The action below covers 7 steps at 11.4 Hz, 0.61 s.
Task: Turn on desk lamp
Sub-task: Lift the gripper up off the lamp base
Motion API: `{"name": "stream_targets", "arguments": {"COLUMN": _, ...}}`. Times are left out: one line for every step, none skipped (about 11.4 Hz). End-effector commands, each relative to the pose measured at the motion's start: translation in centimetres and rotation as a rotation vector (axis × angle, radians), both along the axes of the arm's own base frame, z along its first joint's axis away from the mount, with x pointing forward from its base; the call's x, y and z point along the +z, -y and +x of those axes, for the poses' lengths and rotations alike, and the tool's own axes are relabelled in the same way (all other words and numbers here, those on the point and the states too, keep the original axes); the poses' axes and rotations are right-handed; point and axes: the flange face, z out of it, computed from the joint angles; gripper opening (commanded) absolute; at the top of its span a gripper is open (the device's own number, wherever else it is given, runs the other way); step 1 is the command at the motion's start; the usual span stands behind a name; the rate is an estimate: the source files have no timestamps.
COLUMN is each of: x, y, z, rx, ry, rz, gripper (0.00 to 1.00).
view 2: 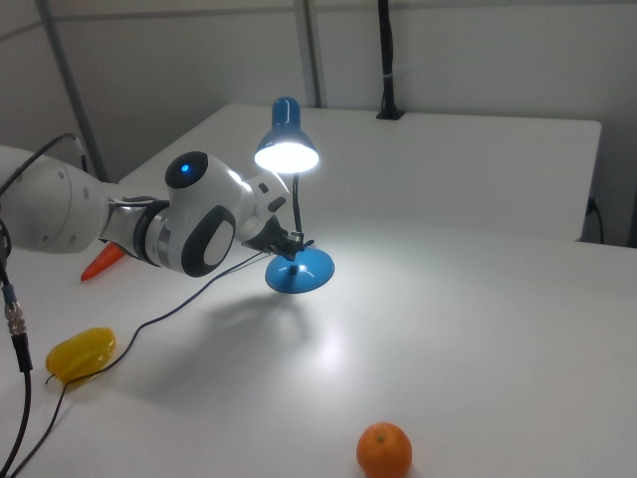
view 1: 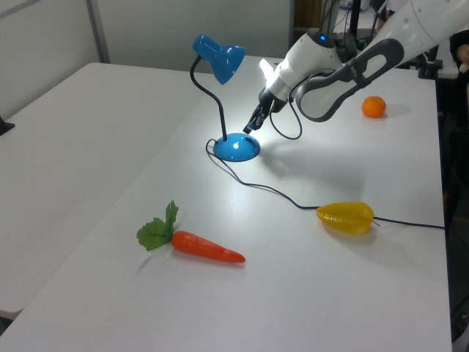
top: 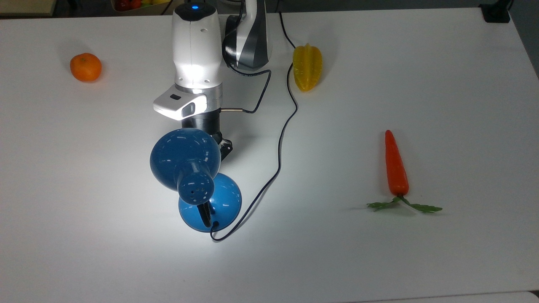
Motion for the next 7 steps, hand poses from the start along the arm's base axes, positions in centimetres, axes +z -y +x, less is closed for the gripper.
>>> {"name": "stream_targets", "arguments": {"x": 2.3, "y": -0.6, "z": -2.4, "rx": 0.007, "ry": -0.137, "rz": 0.019, "gripper": 0.03}}
{"name": "stream_targets", "arguments": {"x": 3.4, "y": -0.7, "z": -3.0, "rx": 0.011, "ry": -0.194, "rz": 0.023, "gripper": 0.13}}
{"name": "stream_targets", "arguments": {"x": 4.4, "y": -0.6, "z": -3.7, "rx": 0.021, "ry": -0.261, "rz": 0.023, "gripper": 0.29}}
{"name": "stream_targets", "arguments": {"x": 4.8, "y": -0.7, "z": -4.3, "rx": 0.017, "ry": -0.314, "rz": 0.030, "gripper": 0.48}}
{"name": "stream_targets", "arguments": {"x": 5.8, "y": -0.7, "z": -4.9, "rx": 0.015, "ry": -0.352, "rz": 0.035, "gripper": 0.67}}
{"name": "stream_targets", "arguments": {"x": 7.2, "y": -0.5, "z": -5.9, "rx": 0.010, "ry": -0.403, "rz": 0.043, "gripper": 0.88}}
{"name": "stream_targets", "arguments": {"x": 9.0, "y": -0.3, "z": -6.7, "rx": 0.007, "ry": -0.446, "rz": 0.049, "gripper": 1.00}}
